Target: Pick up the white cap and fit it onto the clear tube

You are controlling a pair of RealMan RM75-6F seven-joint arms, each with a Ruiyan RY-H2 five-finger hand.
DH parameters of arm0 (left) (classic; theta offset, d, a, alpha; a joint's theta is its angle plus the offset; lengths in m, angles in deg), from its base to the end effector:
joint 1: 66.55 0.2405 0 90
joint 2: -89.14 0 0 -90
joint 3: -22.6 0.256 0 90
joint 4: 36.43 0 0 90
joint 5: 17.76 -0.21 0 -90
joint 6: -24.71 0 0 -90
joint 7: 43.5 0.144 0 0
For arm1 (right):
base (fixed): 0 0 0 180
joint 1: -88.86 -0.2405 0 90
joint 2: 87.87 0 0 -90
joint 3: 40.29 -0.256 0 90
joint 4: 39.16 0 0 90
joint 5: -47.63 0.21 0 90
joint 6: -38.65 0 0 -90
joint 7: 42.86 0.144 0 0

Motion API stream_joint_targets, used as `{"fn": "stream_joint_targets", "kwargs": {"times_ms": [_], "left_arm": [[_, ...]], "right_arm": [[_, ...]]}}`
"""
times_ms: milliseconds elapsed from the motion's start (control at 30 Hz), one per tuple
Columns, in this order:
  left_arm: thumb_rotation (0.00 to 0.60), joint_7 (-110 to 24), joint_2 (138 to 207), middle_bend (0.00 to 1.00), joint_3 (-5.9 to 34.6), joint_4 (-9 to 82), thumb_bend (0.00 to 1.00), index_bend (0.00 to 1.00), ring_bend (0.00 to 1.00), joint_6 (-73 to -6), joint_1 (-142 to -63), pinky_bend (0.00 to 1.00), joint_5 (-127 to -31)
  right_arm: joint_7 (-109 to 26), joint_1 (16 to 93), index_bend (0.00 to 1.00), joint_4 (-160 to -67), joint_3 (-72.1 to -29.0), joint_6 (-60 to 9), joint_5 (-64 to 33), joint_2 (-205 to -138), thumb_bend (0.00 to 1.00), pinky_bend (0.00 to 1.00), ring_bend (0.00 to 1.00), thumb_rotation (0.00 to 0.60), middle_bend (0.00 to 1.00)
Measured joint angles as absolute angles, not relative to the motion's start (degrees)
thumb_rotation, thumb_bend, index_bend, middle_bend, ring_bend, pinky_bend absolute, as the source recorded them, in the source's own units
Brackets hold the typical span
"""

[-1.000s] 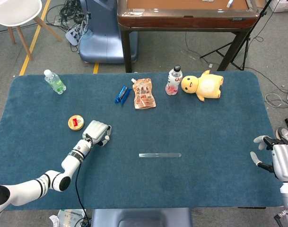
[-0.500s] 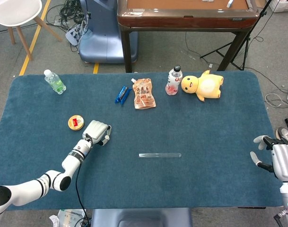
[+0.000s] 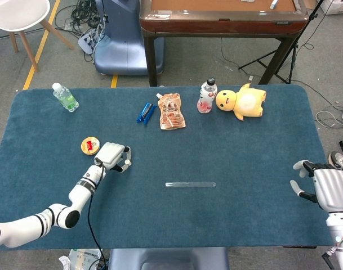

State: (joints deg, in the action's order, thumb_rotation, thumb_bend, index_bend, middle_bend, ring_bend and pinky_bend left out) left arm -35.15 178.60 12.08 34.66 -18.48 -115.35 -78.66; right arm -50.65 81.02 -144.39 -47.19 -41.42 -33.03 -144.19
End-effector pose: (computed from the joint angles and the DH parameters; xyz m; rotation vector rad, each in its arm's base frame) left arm -0.1648 0.3951 -0.0177 -1.8809 -1.0574 -0.8368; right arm -0.2734 -0.2061 0.1824 1.3954 -0.8913 0.8726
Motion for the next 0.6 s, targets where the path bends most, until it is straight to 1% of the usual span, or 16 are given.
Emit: {"fn": "stream_joint_targets", "kwargs": {"times_ms": [67, 167, 267, 333, 400, 500, 600], "left_arm": [[0.6, -36.0, 176.9, 1.0, 11.9, 37.1, 0.32, 0.53, 1.0, -19.3, -114.6, 1.0, -78.9], [0.6, -36.8, 174.5, 1.0, 11.9, 40.7, 0.32, 0.53, 1.0, -20.8, -113.3, 1.0, -79.6], [0.6, -37.3, 172.0, 1.0, 12.1, 44.4, 0.32, 0.53, 1.0, -22.4, -111.9, 1.0, -80.4], [0.6, -37.5, 170.6, 1.0, 12.3, 46.5, 0.32, 0.53, 1.0, -23.4, -111.1, 1.0, -80.8], [0.6, -37.6, 169.1, 1.0, 12.6, 48.7, 0.32, 0.53, 1.0, -24.3, -110.3, 1.0, -81.3], [0.6, -37.8, 167.2, 1.0, 12.9, 51.6, 0.32, 0.53, 1.0, -25.6, -109.1, 1.0, -81.8], [0.6, -37.8, 165.4, 1.0, 13.3, 54.2, 0.32, 0.53, 1.0, -26.8, -108.1, 1.0, -82.2]], "right_arm": [[-51.5, 79.9, 0.43, -144.8, -47.3, -39.9, -33.1, -144.4, 0.28, 0.51, 0.53, 0.6, 0.58], [-53.0, 77.7, 0.43, -145.2, -47.5, -37.1, -33.2, -145.1, 0.28, 0.61, 0.58, 0.6, 0.63], [-54.3, 75.3, 0.43, -145.5, -47.8, -34.0, -32.9, -146.2, 0.28, 0.74, 0.65, 0.6, 0.68], [-55.2, 73.4, 0.43, -145.4, -48.1, -31.3, -32.3, -147.3, 0.26, 0.83, 0.72, 0.6, 0.74], [-56.2, 71.2, 0.44, -145.2, -48.4, -28.2, -31.3, -148.8, 0.24, 0.89, 0.78, 0.6, 0.79], [-58.2, 67.6, 0.46, -144.5, -48.8, -23.4, -29.2, -151.7, 0.23, 0.95, 0.85, 0.6, 0.86], [-61.4, 63.6, 0.47, -143.5, -49.2, -19.0, -26.2, -155.1, 0.23, 0.99, 0.9, 0.6, 0.89]]}}
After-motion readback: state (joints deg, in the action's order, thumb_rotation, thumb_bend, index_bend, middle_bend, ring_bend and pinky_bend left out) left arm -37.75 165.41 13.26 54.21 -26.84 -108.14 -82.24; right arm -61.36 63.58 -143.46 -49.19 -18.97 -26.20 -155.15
